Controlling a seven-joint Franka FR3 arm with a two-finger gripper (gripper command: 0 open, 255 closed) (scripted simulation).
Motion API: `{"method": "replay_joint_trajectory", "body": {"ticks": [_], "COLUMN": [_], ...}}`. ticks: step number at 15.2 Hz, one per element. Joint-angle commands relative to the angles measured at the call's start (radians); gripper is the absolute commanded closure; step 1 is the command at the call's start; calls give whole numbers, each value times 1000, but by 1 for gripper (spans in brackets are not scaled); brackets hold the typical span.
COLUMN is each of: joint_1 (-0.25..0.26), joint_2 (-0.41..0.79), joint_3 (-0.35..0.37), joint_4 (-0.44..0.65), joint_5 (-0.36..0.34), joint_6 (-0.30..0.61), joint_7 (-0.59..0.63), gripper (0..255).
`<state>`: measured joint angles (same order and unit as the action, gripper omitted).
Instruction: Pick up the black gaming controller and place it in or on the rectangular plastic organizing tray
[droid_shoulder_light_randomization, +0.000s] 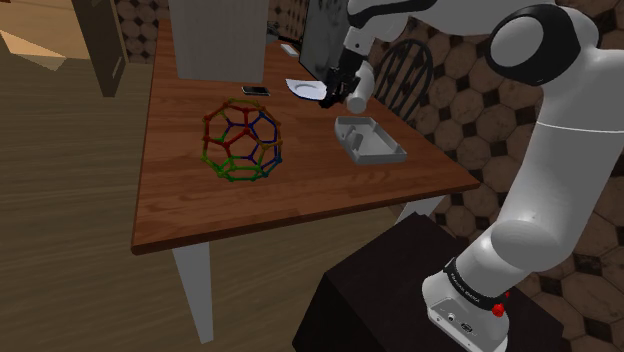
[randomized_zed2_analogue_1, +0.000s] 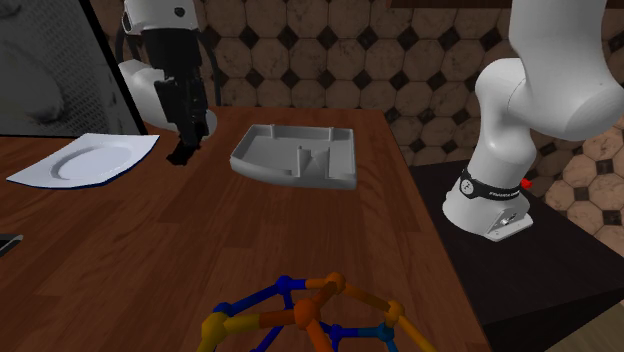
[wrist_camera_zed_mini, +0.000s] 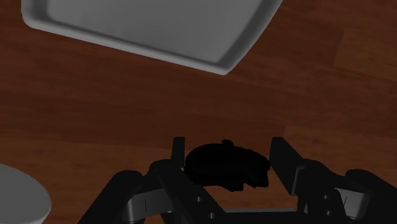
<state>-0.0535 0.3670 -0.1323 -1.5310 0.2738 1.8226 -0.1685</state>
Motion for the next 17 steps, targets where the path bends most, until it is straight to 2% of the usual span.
{"method": "replay_joint_trajectory", "body": {"ticks": [1, 17], "joint_1": [-1, -13], "joint_2": [-9, -4], "joint_3": [-1, -3], "joint_4": [14, 235], "joint_5": [-3, -9], "joint_6": [-23, -235], "joint_7": [5, 49], "gripper": [255, 255]}}
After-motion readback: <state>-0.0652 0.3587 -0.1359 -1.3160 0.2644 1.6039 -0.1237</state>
